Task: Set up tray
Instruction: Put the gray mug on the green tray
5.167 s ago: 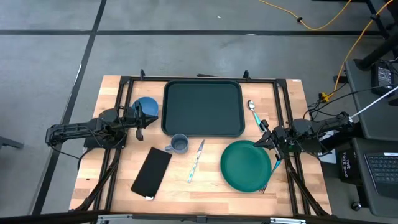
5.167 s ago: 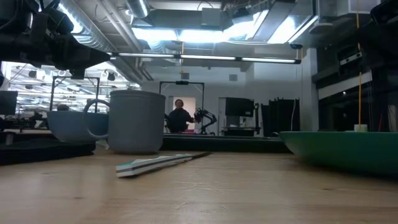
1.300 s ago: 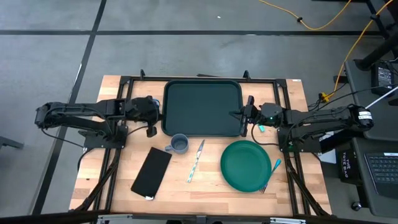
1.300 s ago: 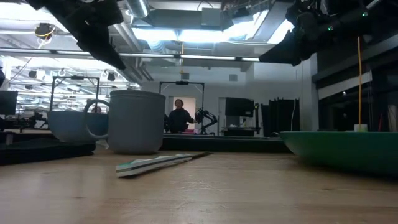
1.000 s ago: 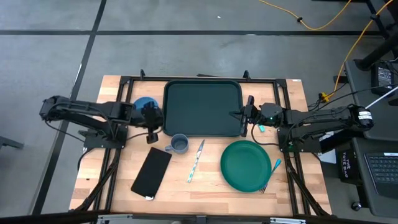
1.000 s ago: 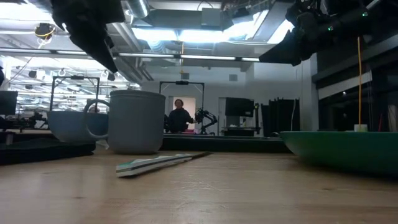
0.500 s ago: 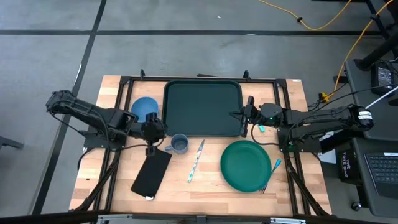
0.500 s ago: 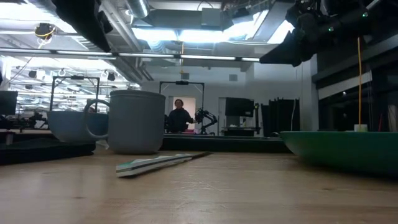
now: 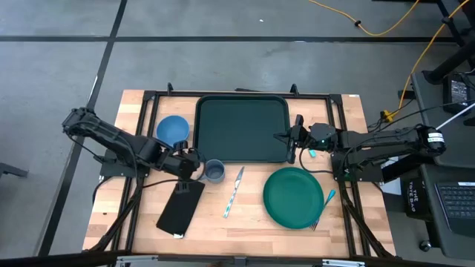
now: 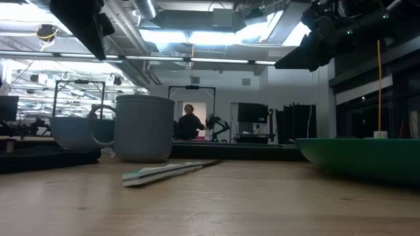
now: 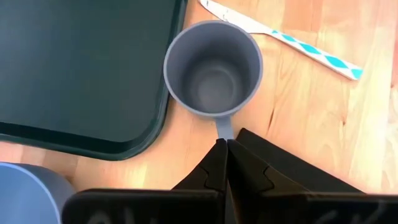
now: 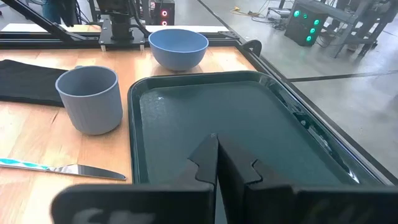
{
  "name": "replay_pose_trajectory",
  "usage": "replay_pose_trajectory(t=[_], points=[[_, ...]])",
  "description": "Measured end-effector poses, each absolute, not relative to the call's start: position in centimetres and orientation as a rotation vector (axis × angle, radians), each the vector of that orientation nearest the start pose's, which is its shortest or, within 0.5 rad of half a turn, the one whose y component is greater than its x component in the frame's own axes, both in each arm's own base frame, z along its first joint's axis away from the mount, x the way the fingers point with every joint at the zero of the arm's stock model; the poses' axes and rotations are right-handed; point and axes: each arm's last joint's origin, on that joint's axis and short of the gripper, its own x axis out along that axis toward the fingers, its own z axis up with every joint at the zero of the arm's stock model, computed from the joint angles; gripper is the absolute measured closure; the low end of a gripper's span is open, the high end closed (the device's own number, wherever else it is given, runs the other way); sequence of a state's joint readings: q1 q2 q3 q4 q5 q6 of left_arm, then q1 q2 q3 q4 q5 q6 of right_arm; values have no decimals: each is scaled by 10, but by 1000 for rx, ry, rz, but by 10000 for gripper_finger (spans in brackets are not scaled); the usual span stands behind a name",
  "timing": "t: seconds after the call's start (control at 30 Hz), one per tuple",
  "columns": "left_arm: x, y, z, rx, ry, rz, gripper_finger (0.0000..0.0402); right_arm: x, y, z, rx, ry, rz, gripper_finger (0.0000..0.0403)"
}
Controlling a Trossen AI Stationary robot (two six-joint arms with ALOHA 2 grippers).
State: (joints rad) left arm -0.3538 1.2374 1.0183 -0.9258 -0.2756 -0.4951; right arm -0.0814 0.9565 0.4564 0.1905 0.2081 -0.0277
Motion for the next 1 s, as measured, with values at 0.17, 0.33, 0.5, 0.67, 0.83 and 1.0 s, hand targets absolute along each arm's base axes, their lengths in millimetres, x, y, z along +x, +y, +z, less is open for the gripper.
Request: replay_pose_trajectory(t=[0.17,0.33,0.5,0.67,0.83,1.0], points=[[218,-73,267,-99,1088,181,396,202,-22,225,-48,315,-283,392],[219,-70,267,-127,1086,207,390,202,-22,225,-49,315,-283,392],[220,-68,267,-150,1083,229,361,202,-22,225,-50,315,-282,392],[220,-68,267,-151,1083,229,318,202,-22,225,-48,315,-283,392],[220,-68,267,-150,1083,228,274,202,-22,225,-48,316,-282,392],[220,-67,267,-136,1073,247,244,202,-22,225,-48,315,-282,392]])
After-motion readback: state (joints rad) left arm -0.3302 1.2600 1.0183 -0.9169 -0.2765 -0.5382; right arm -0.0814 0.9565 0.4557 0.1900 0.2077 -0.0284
